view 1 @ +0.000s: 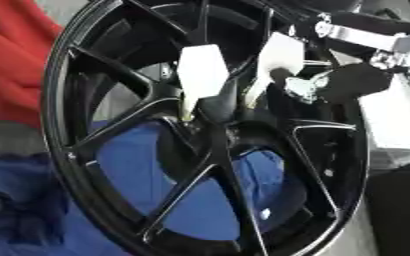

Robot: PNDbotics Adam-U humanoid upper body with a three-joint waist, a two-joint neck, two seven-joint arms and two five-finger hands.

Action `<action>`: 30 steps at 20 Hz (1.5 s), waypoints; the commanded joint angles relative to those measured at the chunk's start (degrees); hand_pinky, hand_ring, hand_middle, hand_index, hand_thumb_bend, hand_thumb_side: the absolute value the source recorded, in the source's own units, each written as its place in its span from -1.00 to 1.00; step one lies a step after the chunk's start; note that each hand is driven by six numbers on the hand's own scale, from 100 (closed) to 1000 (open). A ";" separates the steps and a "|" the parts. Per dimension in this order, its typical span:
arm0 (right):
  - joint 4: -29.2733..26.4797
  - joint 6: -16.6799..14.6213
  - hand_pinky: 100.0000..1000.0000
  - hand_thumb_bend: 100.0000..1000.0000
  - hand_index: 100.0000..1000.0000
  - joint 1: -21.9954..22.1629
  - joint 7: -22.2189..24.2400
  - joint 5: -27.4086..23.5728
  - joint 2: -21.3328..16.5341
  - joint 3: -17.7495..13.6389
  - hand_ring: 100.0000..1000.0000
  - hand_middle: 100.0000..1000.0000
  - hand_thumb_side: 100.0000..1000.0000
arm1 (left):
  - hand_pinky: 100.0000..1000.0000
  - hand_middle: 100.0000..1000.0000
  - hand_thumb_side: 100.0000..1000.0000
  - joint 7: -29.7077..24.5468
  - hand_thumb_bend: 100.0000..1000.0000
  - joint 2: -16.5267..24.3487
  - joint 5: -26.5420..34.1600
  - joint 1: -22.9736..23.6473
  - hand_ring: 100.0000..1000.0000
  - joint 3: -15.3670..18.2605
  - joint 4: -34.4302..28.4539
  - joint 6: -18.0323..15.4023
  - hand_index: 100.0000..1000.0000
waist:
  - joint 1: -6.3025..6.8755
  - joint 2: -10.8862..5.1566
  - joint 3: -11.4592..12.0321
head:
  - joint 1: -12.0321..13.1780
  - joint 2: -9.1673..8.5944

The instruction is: Pull the pin out of the wheel hub.

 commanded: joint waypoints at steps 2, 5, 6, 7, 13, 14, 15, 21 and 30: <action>-0.53 0.39 0.51 -1.00 -0.08 -0.77 -1.64 -2.83 -1.68 -1.19 0.36 -0.24 -0.21 | 0.06 0.06 -0.17 0.24 -0.03 0.54 -0.04 -0.13 0.31 0.59 -1.27 -0.03 0.27 | 0.57 -1.93 -0.27 | -0.13 0.25; -0.53 0.55 0.50 -1.00 -0.10 -1.04 -2.24 -4.82 -2.16 -1.94 0.34 -0.26 -0.16 | 0.06 0.06 -0.17 0.33 -0.03 0.55 -0.06 0.09 0.31 0.65 -1.27 0.03 0.27 | 0.57 -2.35 -0.50 | -0.14 0.51; -0.53 0.50 0.50 -1.00 -0.11 -1.18 -2.31 -5.63 -2.29 -2.30 0.33 -0.27 -0.14 | 0.06 0.06 -0.17 0.36 -0.03 0.57 -0.07 0.17 0.31 0.66 -1.27 0.05 0.27 | 0.57 -2.50 -0.57 | -0.13 0.57; -0.53 0.47 0.50 -1.00 -0.12 -1.35 -2.37 -6.56 -2.44 -2.82 0.33 -0.28 -0.15 | 0.06 0.06 -0.17 0.38 -0.03 0.60 -0.07 0.23 0.31 0.68 -1.27 0.06 0.27 | 0.57 -2.67 -0.63 | -0.13 0.61; -0.53 -0.20 0.50 -1.00 -0.13 -1.12 -2.05 -10.53 -4.36 -6.13 0.33 -0.29 -0.18 | 0.06 0.05 -0.17 0.58 -0.03 0.77 -0.13 0.63 0.31 0.88 -1.27 0.11 0.27 | 0.57 -3.61 -0.97 | 0.19 0.83; -0.53 -0.15 0.50 -1.00 -0.13 -0.89 -2.19 -11.48 -4.67 -6.80 0.33 -0.29 -0.17 | 0.06 0.05 -0.17 0.64 -0.03 0.80 -0.15 0.68 0.31 0.92 -1.27 0.11 0.27 | 0.57 -3.73 -1.01 | 0.27 0.87; -0.53 -0.18 0.50 -1.00 -0.13 -0.49 -2.45 -12.61 -5.11 -7.60 0.33 -0.29 -0.15 | 0.06 0.05 -0.17 0.69 -0.02 0.88 -0.18 0.77 0.31 0.96 -1.27 0.11 0.27 | 0.57 -3.91 -1.12 | 0.41 0.98; -0.53 -4.20 0.53 -1.00 -0.08 8.33 -9.66 -23.02 -10.83 -17.89 0.38 -0.24 -0.24 | 0.06 0.05 -0.17 1.60 -0.02 1.06 -0.62 1.76 0.31 1.72 -1.27 -0.01 0.27 | 2.24 -4.54 -3.73 | 2.45 1.17; -0.53 -18.45 0.56 -1.00 0.08 36.01 -24.53 -16.21 -5.42 -31.41 0.45 -0.10 -0.45 | 0.06 0.05 -0.17 2.65 -0.02 0.22 -1.11 1.72 0.32 2.53 -1.27 -0.61 0.27 | 6.83 -3.45 -7.76 | 5.75 -0.83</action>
